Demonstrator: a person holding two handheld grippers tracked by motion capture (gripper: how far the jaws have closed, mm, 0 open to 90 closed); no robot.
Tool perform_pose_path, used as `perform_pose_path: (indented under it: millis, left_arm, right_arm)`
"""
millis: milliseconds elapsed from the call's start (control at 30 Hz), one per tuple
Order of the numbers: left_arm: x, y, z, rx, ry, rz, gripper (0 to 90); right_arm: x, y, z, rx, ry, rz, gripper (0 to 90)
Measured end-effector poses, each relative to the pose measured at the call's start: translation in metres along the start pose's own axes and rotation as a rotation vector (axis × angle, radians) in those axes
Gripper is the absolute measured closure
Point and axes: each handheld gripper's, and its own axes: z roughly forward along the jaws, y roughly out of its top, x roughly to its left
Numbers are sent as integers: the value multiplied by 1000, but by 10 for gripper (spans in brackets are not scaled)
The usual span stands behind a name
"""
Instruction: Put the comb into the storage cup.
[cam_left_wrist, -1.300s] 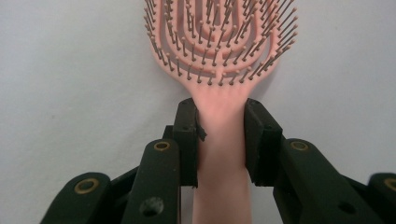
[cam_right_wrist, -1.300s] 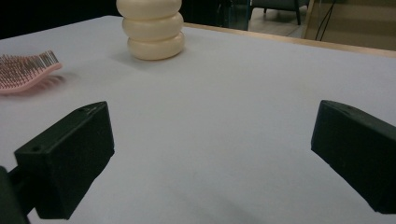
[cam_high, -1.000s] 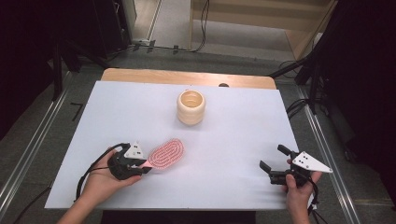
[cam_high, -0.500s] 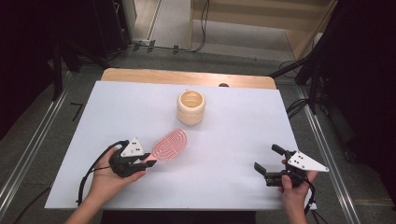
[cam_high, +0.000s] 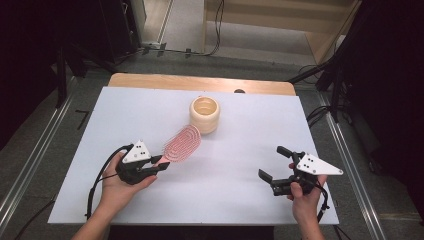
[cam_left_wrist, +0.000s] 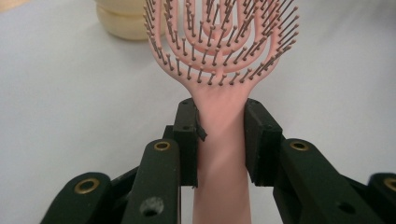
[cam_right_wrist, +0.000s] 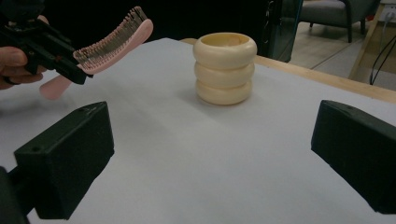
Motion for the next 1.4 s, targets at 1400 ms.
perform_pose_path:
  millis: [1400]
  left_arm:
    - [-31, 35, 35, -243, 31, 10, 702]
  right_arm:
    - [36, 57, 83, -68, 152, 146, 0]
